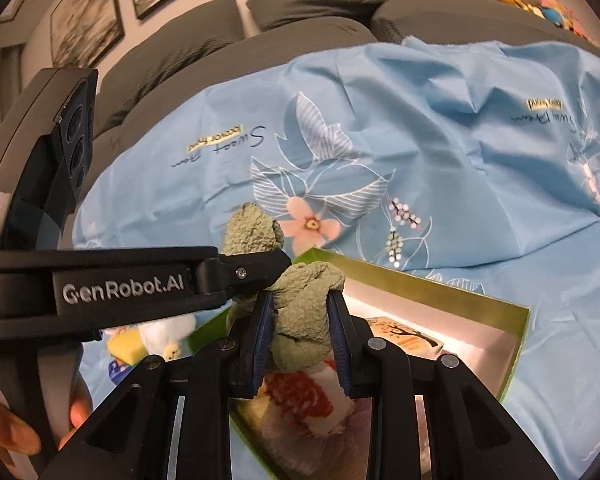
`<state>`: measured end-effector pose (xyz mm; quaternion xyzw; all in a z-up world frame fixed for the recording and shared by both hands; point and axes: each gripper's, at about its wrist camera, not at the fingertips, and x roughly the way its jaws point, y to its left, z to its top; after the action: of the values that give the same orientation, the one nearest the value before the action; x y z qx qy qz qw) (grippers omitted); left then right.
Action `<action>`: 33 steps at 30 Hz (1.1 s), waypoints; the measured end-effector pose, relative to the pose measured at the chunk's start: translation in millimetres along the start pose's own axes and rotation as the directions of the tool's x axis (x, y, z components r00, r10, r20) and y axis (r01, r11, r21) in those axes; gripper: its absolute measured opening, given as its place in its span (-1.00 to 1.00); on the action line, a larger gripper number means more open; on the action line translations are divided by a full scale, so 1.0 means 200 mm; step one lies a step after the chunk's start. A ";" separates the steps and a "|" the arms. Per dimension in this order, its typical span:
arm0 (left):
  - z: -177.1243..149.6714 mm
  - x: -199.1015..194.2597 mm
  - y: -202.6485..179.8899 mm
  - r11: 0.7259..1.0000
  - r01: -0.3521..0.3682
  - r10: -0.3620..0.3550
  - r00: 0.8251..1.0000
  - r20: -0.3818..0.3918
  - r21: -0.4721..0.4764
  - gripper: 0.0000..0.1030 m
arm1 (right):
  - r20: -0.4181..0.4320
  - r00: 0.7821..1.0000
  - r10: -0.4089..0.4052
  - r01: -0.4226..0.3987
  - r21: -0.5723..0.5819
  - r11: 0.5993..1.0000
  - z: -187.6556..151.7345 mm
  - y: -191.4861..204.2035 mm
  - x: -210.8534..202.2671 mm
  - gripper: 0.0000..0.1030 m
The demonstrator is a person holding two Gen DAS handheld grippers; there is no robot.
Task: Organize soft objects
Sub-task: 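Lower the towel into the green box and open both grippers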
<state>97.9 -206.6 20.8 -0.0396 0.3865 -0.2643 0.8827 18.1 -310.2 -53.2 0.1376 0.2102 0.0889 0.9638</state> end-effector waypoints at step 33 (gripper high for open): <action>-0.09 -0.13 0.24 0.979 -0.180 0.187 0.980 0.068 -0.098 0.98 | -0.038 0.985 -0.169 0.164 -0.104 0.981 -0.03 0.07 0.00 0.48</action>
<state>92.5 -151.2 12.4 -0.0543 0.3658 -0.1620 0.9149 14.5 -296.6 -53.9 0.0686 0.2386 0.0217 0.9684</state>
